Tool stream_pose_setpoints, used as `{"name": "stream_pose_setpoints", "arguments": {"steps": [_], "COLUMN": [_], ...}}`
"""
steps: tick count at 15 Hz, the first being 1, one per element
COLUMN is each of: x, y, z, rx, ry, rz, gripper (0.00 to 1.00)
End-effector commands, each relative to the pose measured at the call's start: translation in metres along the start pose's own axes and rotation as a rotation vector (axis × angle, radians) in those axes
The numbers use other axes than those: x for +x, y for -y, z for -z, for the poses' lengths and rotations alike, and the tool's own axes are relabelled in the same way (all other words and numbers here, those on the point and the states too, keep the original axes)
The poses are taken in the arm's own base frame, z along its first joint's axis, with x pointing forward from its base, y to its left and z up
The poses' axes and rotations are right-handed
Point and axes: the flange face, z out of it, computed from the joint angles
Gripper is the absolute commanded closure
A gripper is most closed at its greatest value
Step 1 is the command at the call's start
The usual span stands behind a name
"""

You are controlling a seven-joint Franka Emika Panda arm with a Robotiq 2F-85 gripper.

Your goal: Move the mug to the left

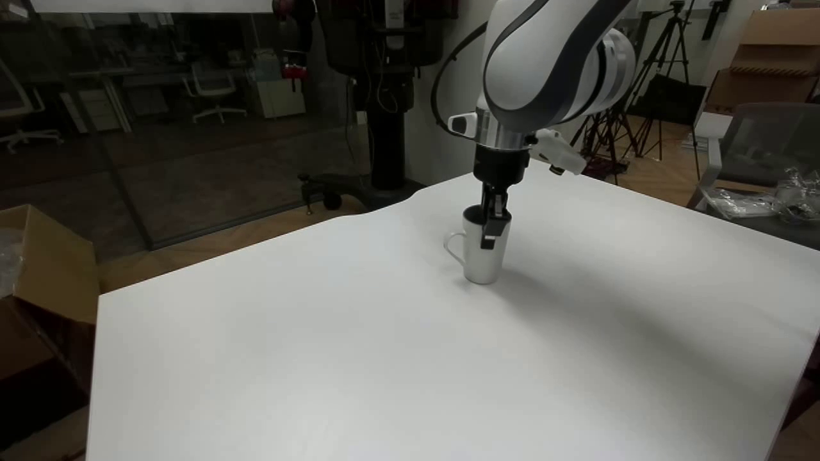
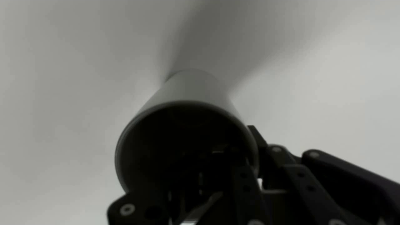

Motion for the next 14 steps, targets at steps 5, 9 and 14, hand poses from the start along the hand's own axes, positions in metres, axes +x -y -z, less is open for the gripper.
{"name": "stream_pose_setpoints", "arguments": {"steps": [5,9,14], "x": [0.032,0.051,0.065], "y": [0.036,0.070,0.111], "z": [0.011,0.009,0.006], "rx": [0.004,0.018,-0.049], "ry": [0.019,0.053,0.067], "rz": [-0.061,-0.060,-0.101], "gripper": [0.97,0.97,0.97]}}
